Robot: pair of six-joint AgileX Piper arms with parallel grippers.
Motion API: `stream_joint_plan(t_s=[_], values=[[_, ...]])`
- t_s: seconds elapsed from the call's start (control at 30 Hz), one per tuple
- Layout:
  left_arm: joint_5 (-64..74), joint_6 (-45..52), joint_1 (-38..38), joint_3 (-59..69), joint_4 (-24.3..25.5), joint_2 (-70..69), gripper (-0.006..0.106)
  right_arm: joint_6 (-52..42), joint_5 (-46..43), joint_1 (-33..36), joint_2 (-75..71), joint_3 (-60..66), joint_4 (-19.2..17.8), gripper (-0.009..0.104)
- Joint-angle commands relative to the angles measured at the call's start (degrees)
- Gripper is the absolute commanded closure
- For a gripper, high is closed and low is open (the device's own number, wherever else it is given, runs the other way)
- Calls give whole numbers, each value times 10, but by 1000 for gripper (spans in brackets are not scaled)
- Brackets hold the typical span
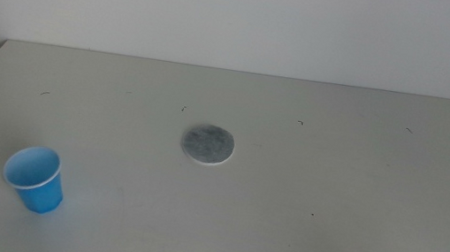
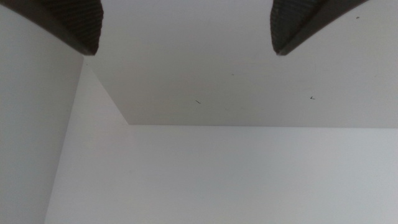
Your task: Place an empty cup on a cup mat.
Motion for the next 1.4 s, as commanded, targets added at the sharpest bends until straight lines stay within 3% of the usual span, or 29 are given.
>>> stream_joint_plan(t_s=[0.0, 0.57, 0.83, 1.37], values=[[-40, -5, 1, -32, -2, -7, -5, -5, -45, 0, -11, -7, -5, 1], [94, -56, 1, -280, -9, 147, -5, -5, -45, 0, -11, -7, -5, 1], [174, -57, 1, -435, -34, 279, -5, -5, -45, 0, -11, -7, -5, 1], [378, -41, 1, -696, -36, 556, -5, -5, -45, 0, -11, -7, -5, 1]])
